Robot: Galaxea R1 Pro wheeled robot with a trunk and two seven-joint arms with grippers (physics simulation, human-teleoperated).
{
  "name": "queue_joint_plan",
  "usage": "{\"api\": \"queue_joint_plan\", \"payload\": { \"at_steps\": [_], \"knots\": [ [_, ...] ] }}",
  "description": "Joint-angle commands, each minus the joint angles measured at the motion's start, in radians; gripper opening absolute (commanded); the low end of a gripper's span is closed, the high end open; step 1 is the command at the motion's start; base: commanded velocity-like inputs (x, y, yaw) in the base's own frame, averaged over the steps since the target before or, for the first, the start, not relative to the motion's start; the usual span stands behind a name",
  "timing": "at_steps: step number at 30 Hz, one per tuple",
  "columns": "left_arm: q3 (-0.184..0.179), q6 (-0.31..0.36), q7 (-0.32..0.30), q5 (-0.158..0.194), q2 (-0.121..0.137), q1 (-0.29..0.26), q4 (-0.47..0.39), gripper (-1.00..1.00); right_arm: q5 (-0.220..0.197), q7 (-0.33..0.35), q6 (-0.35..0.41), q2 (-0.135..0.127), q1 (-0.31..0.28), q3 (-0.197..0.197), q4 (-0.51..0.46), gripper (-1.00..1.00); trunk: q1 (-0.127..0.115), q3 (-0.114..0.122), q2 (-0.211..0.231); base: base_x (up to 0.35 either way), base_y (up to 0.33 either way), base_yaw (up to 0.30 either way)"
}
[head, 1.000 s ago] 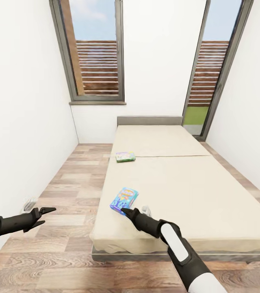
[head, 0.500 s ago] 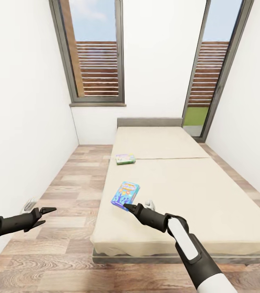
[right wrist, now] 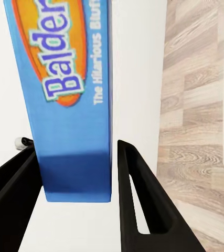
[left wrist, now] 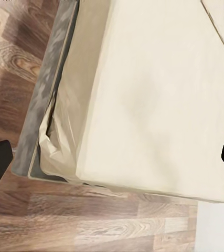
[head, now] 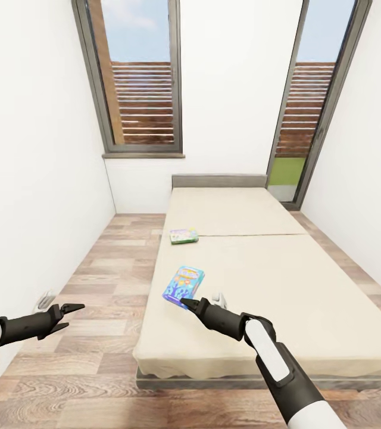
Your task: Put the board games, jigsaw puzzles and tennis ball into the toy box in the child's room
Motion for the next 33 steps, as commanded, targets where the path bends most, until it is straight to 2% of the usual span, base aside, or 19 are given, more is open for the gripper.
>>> {"api": "queue_joint_plan", "payload": {
  "at_steps": [1, 6, 12, 18, 24, 33],
  "knots": [
    [0.002, 0.007, -0.001, 0.002, 0.000, -0.001, 0.001, 1.00, 0.005, 0.004, 0.002, -0.001, -0.001, -0.002, -0.001, -1.00, -0.004, 0.002, 0.007, 0.000, 0.000, 0.000],
    [0.002, 0.006, -0.001, 0.002, -0.003, -0.001, 0.000, 1.00, 0.005, -0.005, 0.006, -0.007, -0.002, -0.001, -0.005, -1.00, -0.023, 0.018, 0.042, 0.000, 0.000, 0.000],
    [0.002, 0.006, 0.003, 0.000, -0.003, -0.001, 0.000, 1.00, 0.013, -0.053, 0.020, -0.014, -0.013, -0.007, -0.005, -1.00, -0.046, 0.037, 0.084, 0.000, 0.000, 0.000],
    [0.001, 0.006, 0.010, -0.004, -0.003, -0.001, 0.000, 1.00, 0.013, -0.047, 0.019, -0.034, 0.001, -0.010, -0.009, -1.00, -0.069, 0.056, 0.126, 0.000, 0.000, 0.000],
    [0.000, 0.007, 0.014, -0.005, -0.003, -0.001, 0.000, 1.00, 0.013, -0.044, 0.017, -0.040, 0.002, -0.010, -0.013, -1.00, -0.092, 0.074, 0.168, 0.000, 0.000, -0.009],
    [0.001, 0.015, 0.003, -0.003, 0.002, -0.001, 0.000, 1.00, 0.012, -0.041, 0.018, -0.042, 0.003, -0.012, -0.023, -1.00, -0.127, 0.103, 0.231, 0.000, 0.000, -0.230]
  ]
}}
